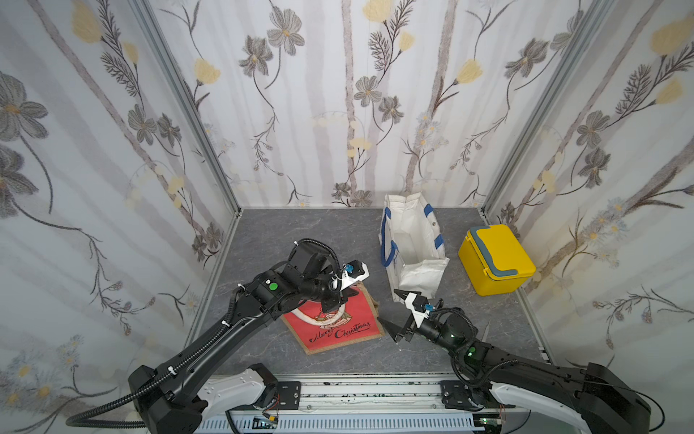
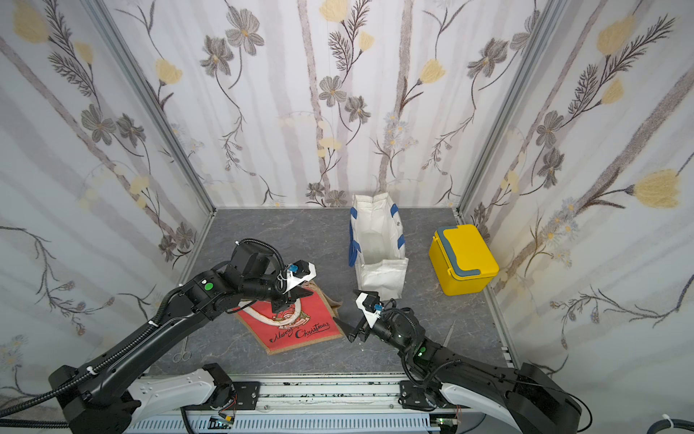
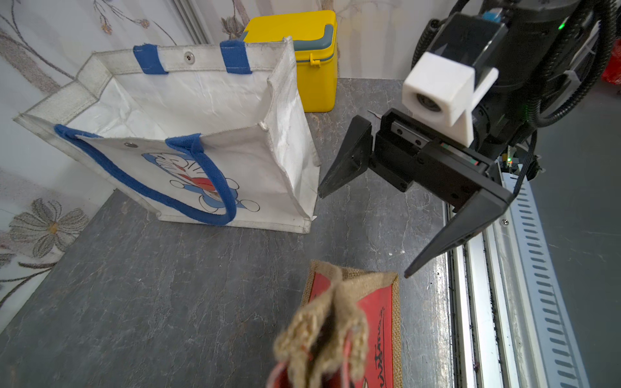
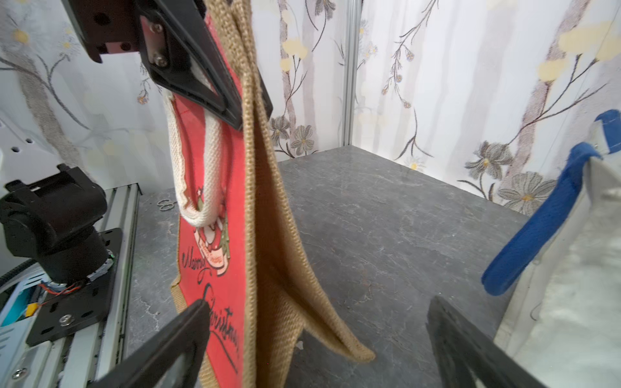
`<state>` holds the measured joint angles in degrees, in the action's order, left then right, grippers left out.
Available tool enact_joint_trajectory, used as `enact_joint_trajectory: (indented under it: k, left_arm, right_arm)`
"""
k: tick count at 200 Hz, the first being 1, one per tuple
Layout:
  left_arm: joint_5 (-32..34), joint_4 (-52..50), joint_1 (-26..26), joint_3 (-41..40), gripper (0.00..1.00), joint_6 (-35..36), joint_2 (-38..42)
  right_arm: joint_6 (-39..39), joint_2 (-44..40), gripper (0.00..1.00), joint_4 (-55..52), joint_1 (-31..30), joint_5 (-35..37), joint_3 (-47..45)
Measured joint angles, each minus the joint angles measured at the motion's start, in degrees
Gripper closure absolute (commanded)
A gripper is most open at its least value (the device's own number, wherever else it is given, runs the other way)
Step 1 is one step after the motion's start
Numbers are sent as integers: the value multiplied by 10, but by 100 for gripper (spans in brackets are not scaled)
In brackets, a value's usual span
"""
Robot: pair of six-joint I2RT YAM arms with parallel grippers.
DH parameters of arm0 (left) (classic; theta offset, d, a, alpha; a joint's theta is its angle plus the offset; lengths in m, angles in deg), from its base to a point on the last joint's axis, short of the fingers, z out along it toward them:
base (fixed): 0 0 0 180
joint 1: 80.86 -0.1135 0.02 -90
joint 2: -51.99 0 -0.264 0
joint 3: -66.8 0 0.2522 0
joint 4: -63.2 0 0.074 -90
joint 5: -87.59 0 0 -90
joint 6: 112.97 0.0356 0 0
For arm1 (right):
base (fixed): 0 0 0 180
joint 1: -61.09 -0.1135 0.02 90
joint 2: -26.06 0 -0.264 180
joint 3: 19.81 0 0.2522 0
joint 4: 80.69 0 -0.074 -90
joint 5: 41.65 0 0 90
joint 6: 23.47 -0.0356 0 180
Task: Put away the canvas bag
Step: Press the canvas bag at the center of the board.
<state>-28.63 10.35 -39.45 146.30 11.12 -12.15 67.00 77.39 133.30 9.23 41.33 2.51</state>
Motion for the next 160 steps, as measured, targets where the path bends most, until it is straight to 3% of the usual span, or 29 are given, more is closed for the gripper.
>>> enact_joint_trajectory:
  k: [62,83,109,148,160]
  left_arm:
    - [-24,-7,0,22,100,1,-2]
    - [-31,-7,0,24,100,1,-2]
    - [-36,-7,0,24,100,1,1]
    - [-30,-12,-2,23,100,2,10]
    - [-27,-13,-2,23,100,2,10]
  right_arm:
    - [46,97,0,-41,1,-83,89]
    - [52,140,9,-28,1,-100,104]
    - [56,184,29,-20,1,-120,121]
    - [60,203,89,-3,1,-129,112]
    - [60,204,96,5,-1,-137,105]
